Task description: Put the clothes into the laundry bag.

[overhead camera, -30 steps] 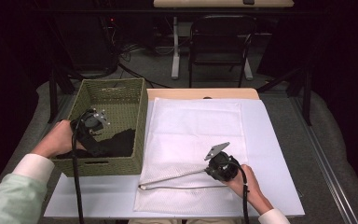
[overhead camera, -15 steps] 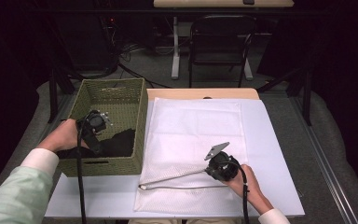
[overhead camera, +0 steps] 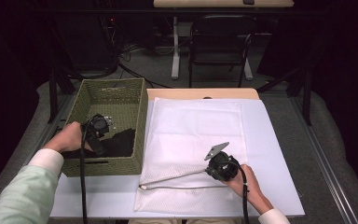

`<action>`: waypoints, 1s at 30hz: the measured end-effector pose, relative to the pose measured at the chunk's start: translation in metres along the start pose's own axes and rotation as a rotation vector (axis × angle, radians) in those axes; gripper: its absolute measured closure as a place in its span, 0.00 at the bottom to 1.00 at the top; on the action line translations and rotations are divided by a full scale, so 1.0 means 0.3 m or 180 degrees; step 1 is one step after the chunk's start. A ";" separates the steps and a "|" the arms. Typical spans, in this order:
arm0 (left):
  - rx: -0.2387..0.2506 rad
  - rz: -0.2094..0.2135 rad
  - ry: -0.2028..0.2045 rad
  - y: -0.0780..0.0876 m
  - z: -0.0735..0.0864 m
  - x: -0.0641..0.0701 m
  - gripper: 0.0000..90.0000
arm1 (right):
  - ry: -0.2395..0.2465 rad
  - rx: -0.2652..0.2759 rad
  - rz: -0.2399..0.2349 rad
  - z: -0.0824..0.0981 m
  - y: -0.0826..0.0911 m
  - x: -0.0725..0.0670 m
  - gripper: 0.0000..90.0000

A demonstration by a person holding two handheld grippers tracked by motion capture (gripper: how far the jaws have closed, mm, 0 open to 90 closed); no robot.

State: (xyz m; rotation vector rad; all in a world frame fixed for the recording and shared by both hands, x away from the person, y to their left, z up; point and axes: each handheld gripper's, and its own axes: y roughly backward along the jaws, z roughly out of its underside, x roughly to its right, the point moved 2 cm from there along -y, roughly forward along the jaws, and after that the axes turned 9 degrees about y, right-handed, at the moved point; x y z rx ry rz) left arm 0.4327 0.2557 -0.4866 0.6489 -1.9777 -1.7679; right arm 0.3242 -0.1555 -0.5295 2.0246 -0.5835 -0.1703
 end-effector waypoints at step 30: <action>0.0117 0.0160 -0.0029 -0.055 0.017 0.005 0.71 | -0.0013 0.0028 0.0027 -0.007 0.012 -0.006 0.98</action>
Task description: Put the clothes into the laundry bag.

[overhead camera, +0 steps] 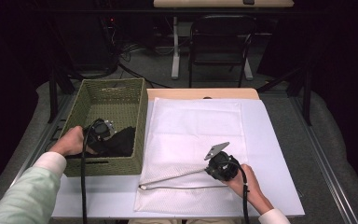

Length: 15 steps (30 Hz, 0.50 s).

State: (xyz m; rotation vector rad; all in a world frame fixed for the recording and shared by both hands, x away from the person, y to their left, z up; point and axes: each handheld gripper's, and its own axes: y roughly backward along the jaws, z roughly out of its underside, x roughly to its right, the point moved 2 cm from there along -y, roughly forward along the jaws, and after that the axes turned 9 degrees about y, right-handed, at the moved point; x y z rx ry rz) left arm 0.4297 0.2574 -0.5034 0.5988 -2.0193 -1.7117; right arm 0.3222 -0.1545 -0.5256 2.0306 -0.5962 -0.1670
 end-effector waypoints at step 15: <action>0.0167 -0.0170 0.0003 0.067 0.007 0.015 0.73 | -0.0006 0.0061 0.0016 0.001 0.008 0.009 0.98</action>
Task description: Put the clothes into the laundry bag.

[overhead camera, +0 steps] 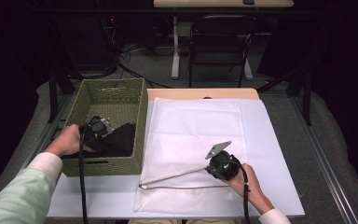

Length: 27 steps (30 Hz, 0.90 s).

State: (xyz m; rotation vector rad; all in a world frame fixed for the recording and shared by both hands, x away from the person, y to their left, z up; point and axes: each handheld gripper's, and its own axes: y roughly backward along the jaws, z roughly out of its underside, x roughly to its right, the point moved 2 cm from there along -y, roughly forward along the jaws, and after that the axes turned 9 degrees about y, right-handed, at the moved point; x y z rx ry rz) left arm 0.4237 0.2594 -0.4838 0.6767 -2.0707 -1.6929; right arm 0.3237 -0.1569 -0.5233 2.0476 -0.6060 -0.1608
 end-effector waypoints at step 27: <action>0.0060 -0.0200 -0.0001 0.218 -0.039 0.016 0.74 | 0.0004 0.0007 0.0007 -0.002 0.003 -0.002 0.98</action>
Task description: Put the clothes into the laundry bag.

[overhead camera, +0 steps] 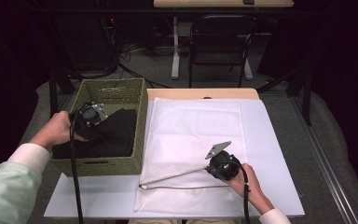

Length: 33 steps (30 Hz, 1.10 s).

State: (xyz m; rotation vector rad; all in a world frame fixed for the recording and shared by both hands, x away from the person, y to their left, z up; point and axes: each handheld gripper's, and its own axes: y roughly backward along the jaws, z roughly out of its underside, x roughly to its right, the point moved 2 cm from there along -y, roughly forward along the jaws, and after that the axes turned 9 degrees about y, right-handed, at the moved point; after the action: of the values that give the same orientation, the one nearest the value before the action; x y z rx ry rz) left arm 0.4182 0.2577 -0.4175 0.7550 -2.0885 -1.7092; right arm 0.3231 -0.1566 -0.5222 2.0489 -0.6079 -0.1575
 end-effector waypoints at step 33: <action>0.0081 -0.0019 0.0156 0.253 -0.021 0.074 0.73 | -0.0023 -0.0004 0.0008 -0.001 0.001 -0.001 0.98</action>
State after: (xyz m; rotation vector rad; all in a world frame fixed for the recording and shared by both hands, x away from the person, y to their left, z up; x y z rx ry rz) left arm 0.3896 0.2498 -0.3439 0.8033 -2.0809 -1.6530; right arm 0.3229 -0.1562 -0.5220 2.0470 -0.6146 -0.1640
